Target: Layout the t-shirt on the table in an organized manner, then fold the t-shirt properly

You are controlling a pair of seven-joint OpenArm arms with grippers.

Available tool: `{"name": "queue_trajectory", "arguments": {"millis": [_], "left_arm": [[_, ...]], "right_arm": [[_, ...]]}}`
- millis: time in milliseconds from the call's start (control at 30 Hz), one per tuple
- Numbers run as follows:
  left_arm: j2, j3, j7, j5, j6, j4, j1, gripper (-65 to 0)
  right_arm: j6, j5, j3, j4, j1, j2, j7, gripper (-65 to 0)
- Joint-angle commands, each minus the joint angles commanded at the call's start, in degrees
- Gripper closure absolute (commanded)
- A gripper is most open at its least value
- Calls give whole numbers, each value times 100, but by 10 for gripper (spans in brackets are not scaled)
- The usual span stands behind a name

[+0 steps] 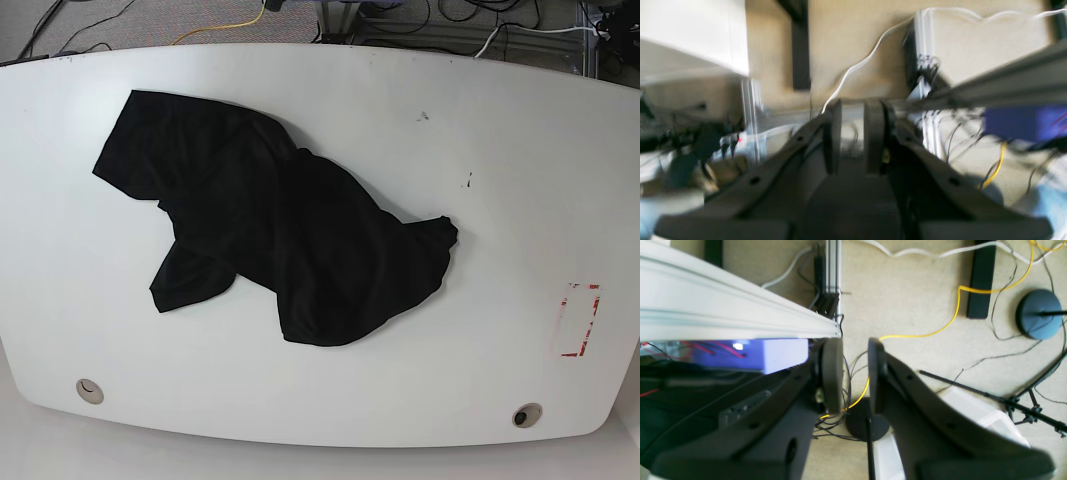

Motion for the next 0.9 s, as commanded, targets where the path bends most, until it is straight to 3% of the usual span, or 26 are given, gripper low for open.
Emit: {"name": "queue_trajectory", "arguments": {"millis": [433,600,900], "left_arm": [[-88,-70,0,0,0,1257,70,-107],[-316,-53,0,-9,0,1266,-352,-107],[-299,-53,0,-9,0,1266,-1134,-108]], "right_arm": [[-9,0,9,1424,-559,-26,0,-122],[-9,26,9,1433,-246,-35,0,-122],[-9,0,9,1451,545,-9,26,-130]]}}
